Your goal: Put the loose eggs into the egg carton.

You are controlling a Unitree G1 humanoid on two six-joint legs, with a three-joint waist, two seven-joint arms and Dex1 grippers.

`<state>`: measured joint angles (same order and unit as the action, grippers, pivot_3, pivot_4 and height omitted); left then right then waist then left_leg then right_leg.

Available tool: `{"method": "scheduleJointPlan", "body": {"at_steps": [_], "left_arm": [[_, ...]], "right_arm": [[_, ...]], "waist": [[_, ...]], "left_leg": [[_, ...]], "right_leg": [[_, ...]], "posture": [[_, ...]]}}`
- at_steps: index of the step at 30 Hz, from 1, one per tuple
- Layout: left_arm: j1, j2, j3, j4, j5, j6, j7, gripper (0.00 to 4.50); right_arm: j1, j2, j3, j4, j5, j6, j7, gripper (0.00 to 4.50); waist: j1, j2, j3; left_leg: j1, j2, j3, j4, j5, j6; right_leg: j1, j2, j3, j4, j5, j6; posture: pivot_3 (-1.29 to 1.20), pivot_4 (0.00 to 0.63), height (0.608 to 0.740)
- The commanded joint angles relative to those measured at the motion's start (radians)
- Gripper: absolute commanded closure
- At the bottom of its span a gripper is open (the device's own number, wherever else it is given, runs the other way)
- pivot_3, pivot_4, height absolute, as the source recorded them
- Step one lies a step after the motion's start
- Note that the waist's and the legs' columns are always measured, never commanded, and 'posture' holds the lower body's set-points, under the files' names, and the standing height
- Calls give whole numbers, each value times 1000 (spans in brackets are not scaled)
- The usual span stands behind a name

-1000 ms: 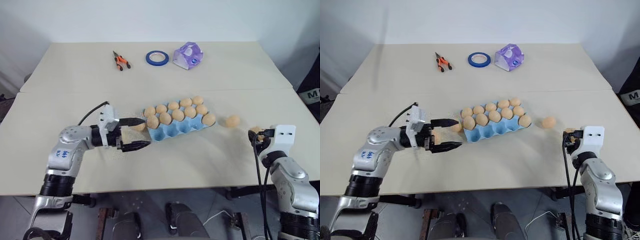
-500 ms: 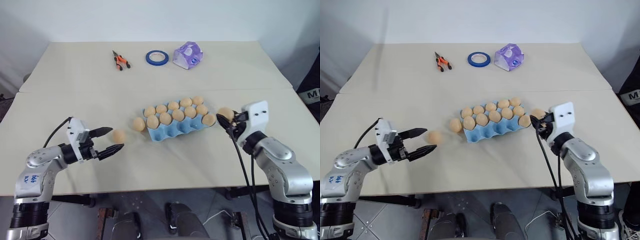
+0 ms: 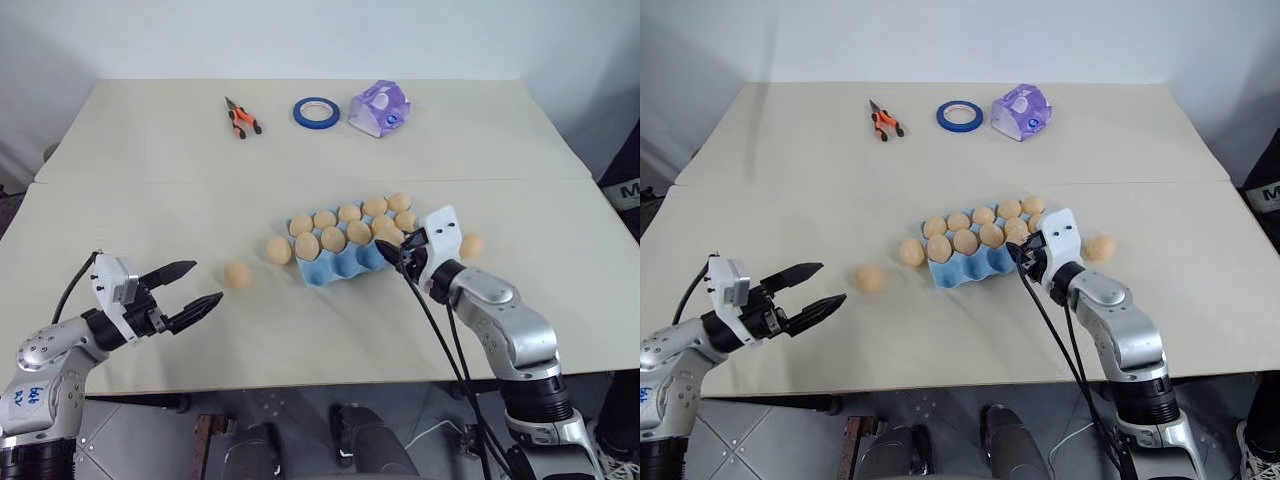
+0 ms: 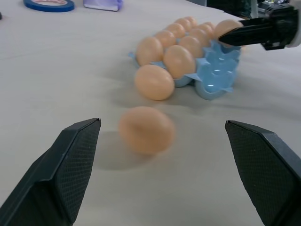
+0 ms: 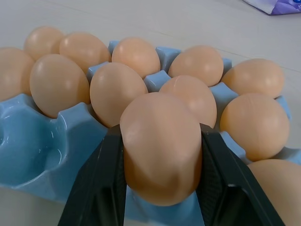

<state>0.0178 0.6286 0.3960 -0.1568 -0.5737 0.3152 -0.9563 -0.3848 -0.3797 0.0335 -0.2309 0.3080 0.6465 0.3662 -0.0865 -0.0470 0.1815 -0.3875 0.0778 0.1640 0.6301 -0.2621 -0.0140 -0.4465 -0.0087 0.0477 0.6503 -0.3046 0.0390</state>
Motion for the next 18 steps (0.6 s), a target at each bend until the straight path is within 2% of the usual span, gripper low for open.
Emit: {"method": "scheduleJointPlan", "body": {"at_steps": [1,4,12,13,18], "left_arm": [[26,6,37,-52,-39,-7,0,0],[33,12,39,-52,-49,-8,-2,0],[15,23,42,-21,-47,-41,-21,0],[12,23,43,-17,-46,-47,-24,0],[-15,9,54,14,-43,-110,-37,0]], "right_arm": [[3,-2,-11,-37,-7,-20,8,2989],[11,-4,-15,-46,-7,-16,10,2989],[13,-11,-28,-64,-4,7,12,208],[15,-14,-32,-69,-4,8,12,98],[31,-36,-60,-117,14,33,19,98]], "waist": [[0,0,0],[-1,0,0],[0,0,0],[0,0,0],[0,0,0]], "left_leg": [[0,0,0,0,0,0],[1,0,0,0,0,0],[1,0,0,0,0,1],[1,0,0,0,0,1],[1,0,0,0,0,1]], "right_leg": [[0,0,0,0,0,0],[0,0,0,1,0,0],[0,0,0,2,0,-1],[0,0,0,2,0,-1],[0,0,0,1,0,-1]], "posture": [[0,150,740],[0,150,740],[0,150,740],[0,150,740],[0,150,740]]}}
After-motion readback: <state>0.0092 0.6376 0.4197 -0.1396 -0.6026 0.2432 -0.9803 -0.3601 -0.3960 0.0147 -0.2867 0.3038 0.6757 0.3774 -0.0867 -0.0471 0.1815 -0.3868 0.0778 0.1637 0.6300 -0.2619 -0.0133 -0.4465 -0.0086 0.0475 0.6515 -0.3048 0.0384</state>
